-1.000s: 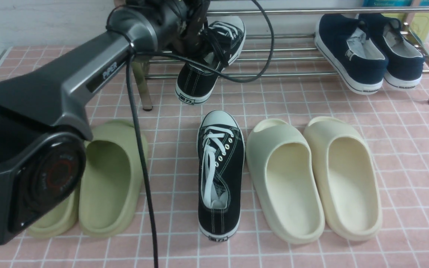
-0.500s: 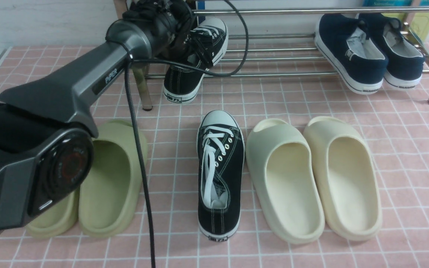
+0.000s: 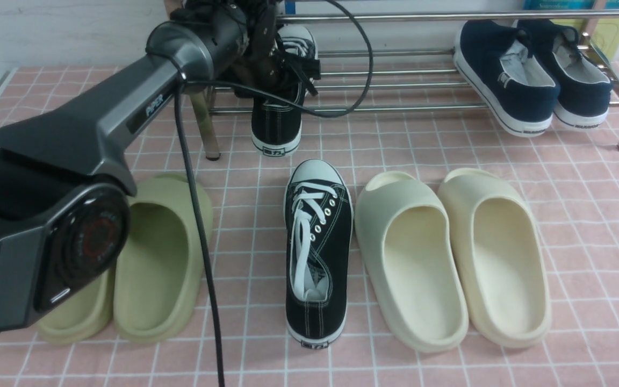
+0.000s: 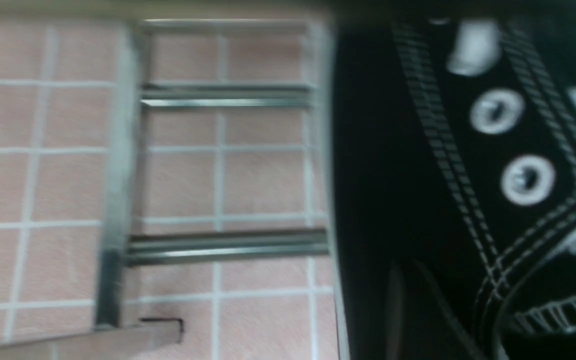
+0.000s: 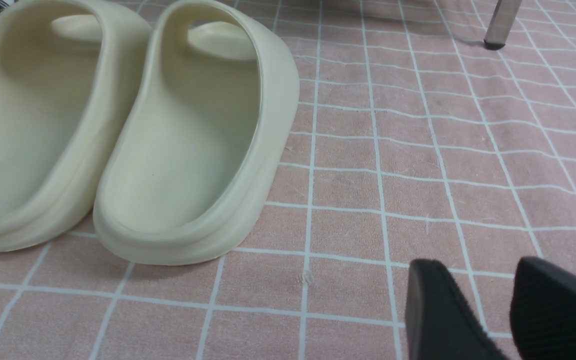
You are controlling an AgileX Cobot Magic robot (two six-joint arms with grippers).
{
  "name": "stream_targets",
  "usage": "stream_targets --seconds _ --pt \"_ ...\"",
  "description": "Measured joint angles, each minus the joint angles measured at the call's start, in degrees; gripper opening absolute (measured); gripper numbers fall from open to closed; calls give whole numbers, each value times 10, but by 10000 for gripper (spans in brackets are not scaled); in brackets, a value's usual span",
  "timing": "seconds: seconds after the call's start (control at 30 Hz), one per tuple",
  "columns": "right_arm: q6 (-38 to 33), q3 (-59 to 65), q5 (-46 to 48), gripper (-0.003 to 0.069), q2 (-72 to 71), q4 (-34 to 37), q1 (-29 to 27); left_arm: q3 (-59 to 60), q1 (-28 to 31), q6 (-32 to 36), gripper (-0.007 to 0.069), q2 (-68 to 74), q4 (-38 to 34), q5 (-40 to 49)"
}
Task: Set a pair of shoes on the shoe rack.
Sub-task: Use the left arm to put a shoe into the shoe rack
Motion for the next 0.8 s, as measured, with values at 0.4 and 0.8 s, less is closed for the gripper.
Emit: stream_targets --seconds 0.4,0.8 --pt "0 0 0 239 0 0 0 -2 0 15 48 0 -17 -3" --pt "0 0 0 239 0 0 0 -2 29 -42 15 1 -14 -55"
